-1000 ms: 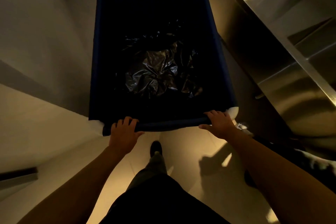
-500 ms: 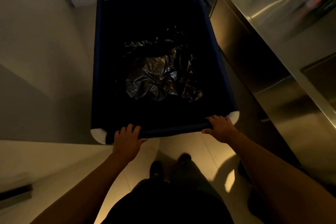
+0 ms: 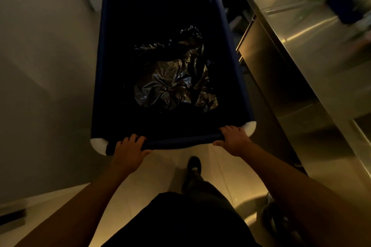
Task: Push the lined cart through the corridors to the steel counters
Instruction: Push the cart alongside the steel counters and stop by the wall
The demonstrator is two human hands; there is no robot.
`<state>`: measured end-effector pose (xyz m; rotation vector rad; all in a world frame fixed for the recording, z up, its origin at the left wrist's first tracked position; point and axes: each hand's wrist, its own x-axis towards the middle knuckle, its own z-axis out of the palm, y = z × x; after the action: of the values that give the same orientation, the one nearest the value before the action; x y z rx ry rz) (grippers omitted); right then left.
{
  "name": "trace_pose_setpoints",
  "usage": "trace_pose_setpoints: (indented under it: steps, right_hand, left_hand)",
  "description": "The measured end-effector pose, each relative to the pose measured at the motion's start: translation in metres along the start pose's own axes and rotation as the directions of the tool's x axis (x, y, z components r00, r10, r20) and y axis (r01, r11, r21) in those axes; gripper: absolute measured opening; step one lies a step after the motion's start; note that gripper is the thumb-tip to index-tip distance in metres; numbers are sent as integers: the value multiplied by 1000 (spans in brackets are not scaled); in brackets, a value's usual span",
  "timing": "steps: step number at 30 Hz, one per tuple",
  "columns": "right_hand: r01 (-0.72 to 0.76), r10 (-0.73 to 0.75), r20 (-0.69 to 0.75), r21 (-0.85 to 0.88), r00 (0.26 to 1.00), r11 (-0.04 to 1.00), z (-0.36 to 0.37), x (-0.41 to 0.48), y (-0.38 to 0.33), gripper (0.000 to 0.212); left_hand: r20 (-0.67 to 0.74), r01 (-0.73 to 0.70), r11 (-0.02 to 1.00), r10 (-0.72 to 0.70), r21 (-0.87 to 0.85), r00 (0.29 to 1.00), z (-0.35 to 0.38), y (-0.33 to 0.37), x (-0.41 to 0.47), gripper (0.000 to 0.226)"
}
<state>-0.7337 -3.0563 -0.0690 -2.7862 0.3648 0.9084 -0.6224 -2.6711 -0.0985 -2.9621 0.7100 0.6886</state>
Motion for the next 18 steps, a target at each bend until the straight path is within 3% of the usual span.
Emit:
trace_pose_setpoints:
  steps: [8,18]
  right_hand:
    - [62,-63,-7,-58,998,996,-53,72,7,80]
    - [100,-106,-60,-99,993,990,-106,149,8,79]
  left_hand:
    - [117,73,991,-61,-108,991,-37,-9,71,54]
    - [149,127,986,-110,-110,983,-73,-19,144,58]
